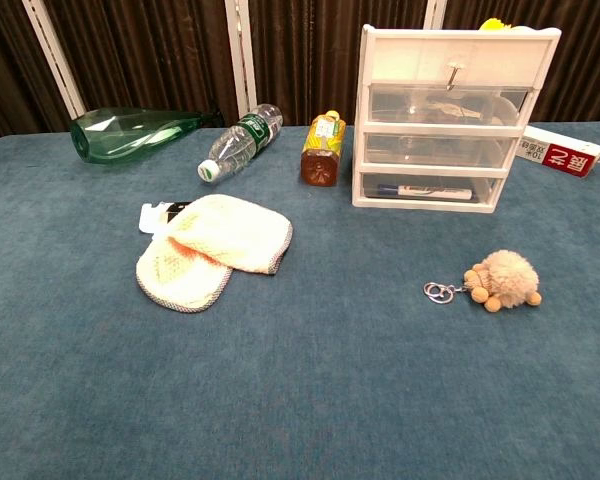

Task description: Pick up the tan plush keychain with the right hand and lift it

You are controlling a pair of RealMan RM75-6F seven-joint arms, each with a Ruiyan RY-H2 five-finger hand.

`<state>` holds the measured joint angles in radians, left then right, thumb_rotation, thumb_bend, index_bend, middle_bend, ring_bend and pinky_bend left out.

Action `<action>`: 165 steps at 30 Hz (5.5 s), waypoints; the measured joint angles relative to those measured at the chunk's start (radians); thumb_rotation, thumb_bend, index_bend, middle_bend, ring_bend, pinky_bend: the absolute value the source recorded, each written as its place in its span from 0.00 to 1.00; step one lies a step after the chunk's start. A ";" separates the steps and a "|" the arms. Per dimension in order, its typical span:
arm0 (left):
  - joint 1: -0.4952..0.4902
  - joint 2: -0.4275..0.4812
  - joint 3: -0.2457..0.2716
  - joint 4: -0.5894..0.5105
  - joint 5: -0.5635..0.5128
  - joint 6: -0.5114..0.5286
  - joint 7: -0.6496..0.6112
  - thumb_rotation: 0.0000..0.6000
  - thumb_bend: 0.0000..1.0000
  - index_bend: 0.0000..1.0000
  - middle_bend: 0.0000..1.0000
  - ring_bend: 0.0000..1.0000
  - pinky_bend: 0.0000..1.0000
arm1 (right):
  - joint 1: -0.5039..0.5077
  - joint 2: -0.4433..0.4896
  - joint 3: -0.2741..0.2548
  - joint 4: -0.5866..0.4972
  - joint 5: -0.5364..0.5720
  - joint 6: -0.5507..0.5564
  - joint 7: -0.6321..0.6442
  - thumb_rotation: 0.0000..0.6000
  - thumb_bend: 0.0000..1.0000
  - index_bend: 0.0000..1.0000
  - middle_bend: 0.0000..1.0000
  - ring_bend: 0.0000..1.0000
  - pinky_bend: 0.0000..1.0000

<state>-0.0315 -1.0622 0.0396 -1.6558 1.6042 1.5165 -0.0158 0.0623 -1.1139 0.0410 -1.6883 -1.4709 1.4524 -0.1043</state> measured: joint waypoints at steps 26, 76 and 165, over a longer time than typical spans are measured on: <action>-0.004 0.006 0.002 -0.017 -0.016 -0.023 0.002 0.79 0.06 0.00 0.00 0.00 0.00 | 0.047 -0.018 0.063 -0.069 -0.029 0.020 -0.021 1.00 0.04 0.13 0.67 0.68 0.84; -0.032 0.033 -0.014 -0.030 -0.065 -0.074 -0.059 0.79 0.06 0.00 0.00 0.00 0.00 | 0.533 -0.614 0.173 0.166 0.584 -0.355 -0.619 1.00 0.29 0.45 1.00 1.00 1.00; -0.039 0.032 -0.019 -0.046 -0.087 -0.090 -0.061 0.79 0.06 0.00 0.00 0.00 0.00 | 0.595 -0.671 0.153 0.223 0.661 -0.332 -0.567 1.00 0.43 0.59 1.00 1.00 1.00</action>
<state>-0.0708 -1.0300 0.0205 -1.7018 1.5177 1.4262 -0.0772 0.6568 -1.7847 0.1936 -1.4656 -0.8101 1.1203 -0.6710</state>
